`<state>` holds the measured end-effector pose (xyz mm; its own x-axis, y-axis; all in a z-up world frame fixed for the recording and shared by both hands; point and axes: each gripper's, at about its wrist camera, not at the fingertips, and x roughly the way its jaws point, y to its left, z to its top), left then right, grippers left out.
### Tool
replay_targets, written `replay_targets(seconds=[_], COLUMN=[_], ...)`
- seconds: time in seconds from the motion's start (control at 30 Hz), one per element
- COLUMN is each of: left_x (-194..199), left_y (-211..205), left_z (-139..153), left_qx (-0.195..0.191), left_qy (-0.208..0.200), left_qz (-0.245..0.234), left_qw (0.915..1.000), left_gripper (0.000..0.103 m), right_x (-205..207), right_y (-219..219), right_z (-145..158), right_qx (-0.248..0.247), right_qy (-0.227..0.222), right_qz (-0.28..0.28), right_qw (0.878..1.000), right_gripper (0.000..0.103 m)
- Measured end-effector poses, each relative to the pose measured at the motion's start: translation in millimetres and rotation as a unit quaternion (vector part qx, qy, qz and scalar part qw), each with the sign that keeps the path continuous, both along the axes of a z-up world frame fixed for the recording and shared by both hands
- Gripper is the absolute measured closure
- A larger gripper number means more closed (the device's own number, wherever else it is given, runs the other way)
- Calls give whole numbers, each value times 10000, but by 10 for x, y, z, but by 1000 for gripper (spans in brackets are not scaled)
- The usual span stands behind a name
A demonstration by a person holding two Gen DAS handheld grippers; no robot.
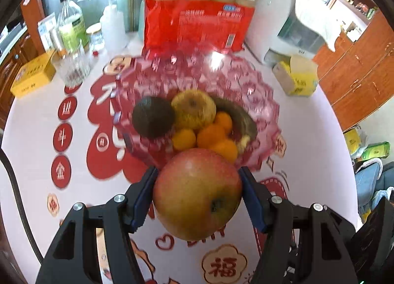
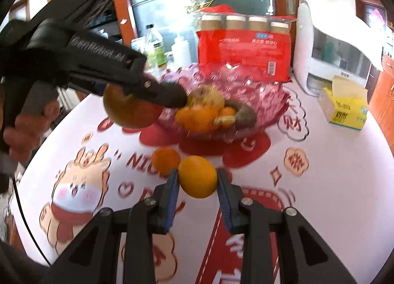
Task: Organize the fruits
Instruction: 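Carry the apple with the left tool while the right tool carries the mandarin into the bowl, then move the right tool to the orange left on the table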
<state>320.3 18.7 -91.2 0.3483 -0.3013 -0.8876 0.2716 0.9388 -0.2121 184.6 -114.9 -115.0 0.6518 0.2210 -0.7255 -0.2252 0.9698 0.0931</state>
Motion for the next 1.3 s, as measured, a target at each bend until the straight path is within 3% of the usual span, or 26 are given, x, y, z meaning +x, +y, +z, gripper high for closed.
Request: replay_targets(seconds=[0.23, 0.53, 0.77, 0.87, 0.97, 1.3], left_x=[162, 243, 325, 332, 317, 57], left_y=[-18, -73, -98, -81, -40, 310], left_z=[-132, -256, -334, -289, -204, 88], left_qx=[-163, -166, -171, -257, -256, -117], left_qy=[-182, -361, -312, -378, -495, -640], left_qz=[-181, -538, -551, -464, -404, -42], left_qw=[9995, 9978, 9978, 9979, 9976, 9979], left_gripper=[38, 38, 38, 30, 26, 18], right_x=[399, 754, 851, 868, 867, 669], right_y=[-7, -95, -181, -191, -203, -187], right_z=[69, -46, -114, -135, -130, 15], right_qx=[-193, -289, -249, -239, -111, 230], right_qy=[-211, -31, 19, 78, 122, 185], right_qz=[-325, -800, -983, -1004, -1084, -1268], right_qw=[9991, 9964, 9948, 9946, 9940, 9915], right_gripper=[72, 72, 71, 68, 52, 50])
